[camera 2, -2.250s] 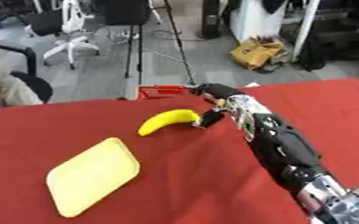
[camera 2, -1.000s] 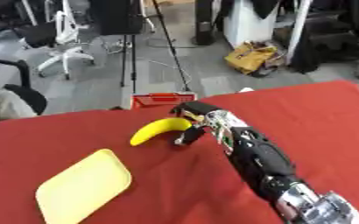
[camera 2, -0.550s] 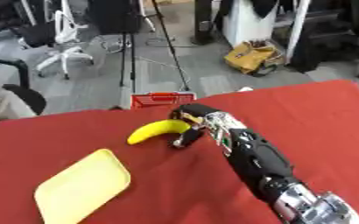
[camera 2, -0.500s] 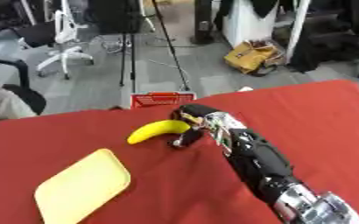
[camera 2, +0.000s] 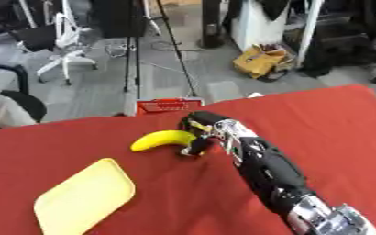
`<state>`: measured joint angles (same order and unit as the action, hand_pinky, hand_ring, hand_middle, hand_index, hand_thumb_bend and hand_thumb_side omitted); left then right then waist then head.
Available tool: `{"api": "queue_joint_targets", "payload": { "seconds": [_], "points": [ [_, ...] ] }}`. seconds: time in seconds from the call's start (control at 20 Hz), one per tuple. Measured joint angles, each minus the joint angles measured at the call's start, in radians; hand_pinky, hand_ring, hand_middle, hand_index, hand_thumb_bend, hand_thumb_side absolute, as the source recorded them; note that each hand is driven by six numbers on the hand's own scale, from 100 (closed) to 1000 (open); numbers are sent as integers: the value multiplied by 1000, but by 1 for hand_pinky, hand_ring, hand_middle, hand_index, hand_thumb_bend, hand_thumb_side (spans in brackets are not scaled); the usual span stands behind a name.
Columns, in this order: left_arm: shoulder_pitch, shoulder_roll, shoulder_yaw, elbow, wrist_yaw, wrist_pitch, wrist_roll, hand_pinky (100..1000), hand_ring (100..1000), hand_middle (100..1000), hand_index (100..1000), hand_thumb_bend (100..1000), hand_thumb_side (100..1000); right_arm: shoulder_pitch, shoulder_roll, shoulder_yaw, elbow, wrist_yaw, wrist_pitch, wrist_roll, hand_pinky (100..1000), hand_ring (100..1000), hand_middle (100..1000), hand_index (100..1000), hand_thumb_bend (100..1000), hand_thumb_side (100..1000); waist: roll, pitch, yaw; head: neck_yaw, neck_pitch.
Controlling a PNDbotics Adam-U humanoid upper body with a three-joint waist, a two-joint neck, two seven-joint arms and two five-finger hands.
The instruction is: Pick up objects on the table and place them in the box.
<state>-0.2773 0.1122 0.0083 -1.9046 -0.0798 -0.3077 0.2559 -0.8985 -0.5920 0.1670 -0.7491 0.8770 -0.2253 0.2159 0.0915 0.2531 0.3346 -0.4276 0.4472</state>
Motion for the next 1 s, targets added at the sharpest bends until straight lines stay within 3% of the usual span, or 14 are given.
{"api": "queue_joint_targets", "payload": {
  "seconds": [0.1, 0.15, 0.25, 0.45, 1.0],
  "points": [
    [0, 0, 0, 0, 0, 0, 0, 645, 742, 800, 849, 1000, 501, 1, 2, 0, 0, 2, 6, -8, 570, 517, 591, 755, 469, 372, 0, 0, -1, 0, 0],
    [0, 0, 0, 0, 0, 0, 0, 645, 742, 800, 850, 1000, 506, 1, 4, 0, 0, 2, 8, -13, 468, 439, 544, 705, 307, 332, 0, 0, -1, 0, 0],
    [0, 0, 0, 0, 1, -1, 1, 645, 742, 800, 849, 1000, 508, 2, 7, 1, -3, 2, 9, -20, 403, 377, 506, 663, 253, 305, 0, 0, -2, 0, 0],
    [0, 0, 0, 0, 1, -1, 1, 646, 742, 800, 849, 1000, 515, 6, 8, 5, -7, 2, 6, -23, 336, 309, 451, 593, 265, 303, 0, 0, -7, -3, 0],
    [0, 0, 0, 0, 0, -3, 1, 647, 744, 801, 851, 1000, 522, 30, 10, 27, -89, -67, -14, -3, 328, 287, 432, 580, 346, 323, 0, 0, -33, -4, 0]
  ]
}}
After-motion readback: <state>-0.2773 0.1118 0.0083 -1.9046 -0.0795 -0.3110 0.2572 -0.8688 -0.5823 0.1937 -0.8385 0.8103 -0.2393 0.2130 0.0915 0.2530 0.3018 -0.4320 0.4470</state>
